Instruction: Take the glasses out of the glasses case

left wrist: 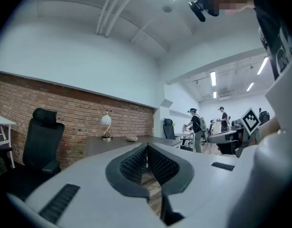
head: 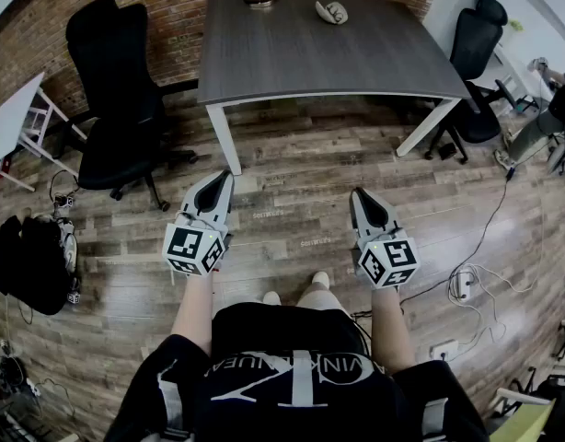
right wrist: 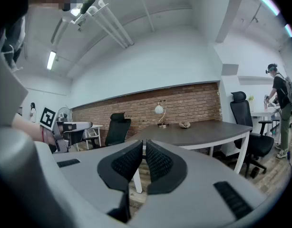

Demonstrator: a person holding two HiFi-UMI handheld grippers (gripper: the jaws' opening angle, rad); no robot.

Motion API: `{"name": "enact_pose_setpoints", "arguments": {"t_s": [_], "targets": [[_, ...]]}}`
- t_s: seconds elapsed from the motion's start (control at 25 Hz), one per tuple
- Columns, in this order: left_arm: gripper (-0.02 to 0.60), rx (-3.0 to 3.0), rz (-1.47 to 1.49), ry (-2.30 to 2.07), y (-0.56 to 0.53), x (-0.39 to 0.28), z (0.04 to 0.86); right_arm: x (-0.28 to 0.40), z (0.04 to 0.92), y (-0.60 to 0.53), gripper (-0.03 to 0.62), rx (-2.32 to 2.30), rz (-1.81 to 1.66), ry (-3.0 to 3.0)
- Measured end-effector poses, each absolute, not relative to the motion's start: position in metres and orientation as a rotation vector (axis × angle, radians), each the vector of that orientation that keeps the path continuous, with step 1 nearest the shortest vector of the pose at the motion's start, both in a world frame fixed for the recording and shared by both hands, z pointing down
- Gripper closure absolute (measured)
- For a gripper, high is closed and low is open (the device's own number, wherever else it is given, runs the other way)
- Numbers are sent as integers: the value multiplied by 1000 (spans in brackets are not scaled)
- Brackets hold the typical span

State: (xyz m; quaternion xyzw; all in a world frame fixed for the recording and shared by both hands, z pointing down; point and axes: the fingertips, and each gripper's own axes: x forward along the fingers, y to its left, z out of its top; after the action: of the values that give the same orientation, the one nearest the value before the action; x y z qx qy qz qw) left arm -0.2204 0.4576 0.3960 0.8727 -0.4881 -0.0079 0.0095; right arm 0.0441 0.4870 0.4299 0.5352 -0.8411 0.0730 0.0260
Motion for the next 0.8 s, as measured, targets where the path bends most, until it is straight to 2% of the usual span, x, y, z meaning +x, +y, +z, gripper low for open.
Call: {"name": "enact_pose_setpoints", "arguments": {"t_s": [0.8], "targets": [[563, 2714, -23, -1537, 439, -261, 401, 5, 432, 456, 557, 1673, 272, -2594]]}}
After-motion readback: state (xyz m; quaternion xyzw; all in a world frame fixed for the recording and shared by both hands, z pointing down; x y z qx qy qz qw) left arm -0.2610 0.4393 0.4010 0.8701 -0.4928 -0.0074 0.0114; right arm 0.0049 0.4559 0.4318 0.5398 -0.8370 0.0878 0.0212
